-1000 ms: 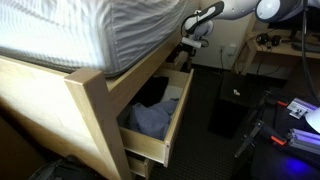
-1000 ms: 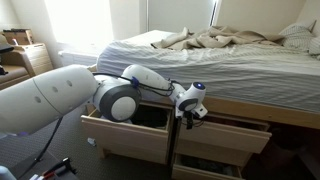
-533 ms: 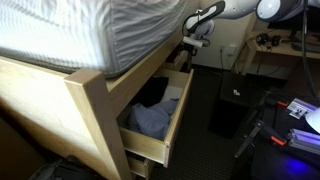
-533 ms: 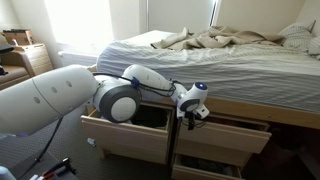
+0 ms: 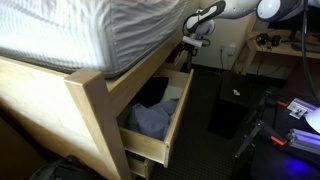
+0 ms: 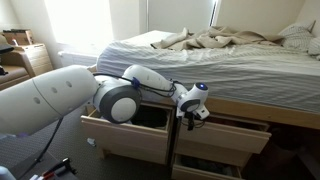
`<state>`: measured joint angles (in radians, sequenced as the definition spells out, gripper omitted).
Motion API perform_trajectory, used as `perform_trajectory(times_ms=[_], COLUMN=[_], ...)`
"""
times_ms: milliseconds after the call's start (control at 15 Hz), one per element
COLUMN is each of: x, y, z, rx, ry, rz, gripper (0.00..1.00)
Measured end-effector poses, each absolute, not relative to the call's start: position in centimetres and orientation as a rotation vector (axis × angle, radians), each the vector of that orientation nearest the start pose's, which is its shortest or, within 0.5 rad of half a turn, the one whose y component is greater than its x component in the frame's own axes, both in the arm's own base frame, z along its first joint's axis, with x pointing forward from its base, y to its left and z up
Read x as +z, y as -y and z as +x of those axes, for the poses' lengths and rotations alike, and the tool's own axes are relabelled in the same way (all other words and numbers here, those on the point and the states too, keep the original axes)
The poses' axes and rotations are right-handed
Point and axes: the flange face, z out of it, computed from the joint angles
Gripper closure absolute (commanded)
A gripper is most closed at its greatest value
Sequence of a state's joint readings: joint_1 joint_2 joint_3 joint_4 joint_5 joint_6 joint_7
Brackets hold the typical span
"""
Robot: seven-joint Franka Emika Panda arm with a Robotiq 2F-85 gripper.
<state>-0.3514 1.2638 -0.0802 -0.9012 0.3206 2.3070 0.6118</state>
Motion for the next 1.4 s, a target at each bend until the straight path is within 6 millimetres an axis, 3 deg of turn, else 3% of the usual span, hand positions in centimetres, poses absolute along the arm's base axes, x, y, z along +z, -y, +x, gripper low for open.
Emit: perform_trajectory(times_ms=[267, 533, 733, 1067, 1133, 1267, 1400], x=[11.1, 9.8, 9.1, 9.2, 9.3, 9.6, 8.0], y=[30.2, 32.7, 34.0, 33.8, 33.0, 29.0, 25.4], z=[73.4, 72.0, 71.0, 71.3, 71.7, 73.6, 73.9], rx=[-0.203, -0.278, -0.264, -0.29, -0.322, -0.4, -0.429], ry=[-1.644, -1.683, -1.692, -1.7, -1.709, -1.721, -1.781], rz=[-2.42, -2.264, -2.253, -2.236, -2.223, -2.2, -2.214], gripper=[0.0, 0.0, 0.0, 0.0, 0.0, 0.0, 0.0])
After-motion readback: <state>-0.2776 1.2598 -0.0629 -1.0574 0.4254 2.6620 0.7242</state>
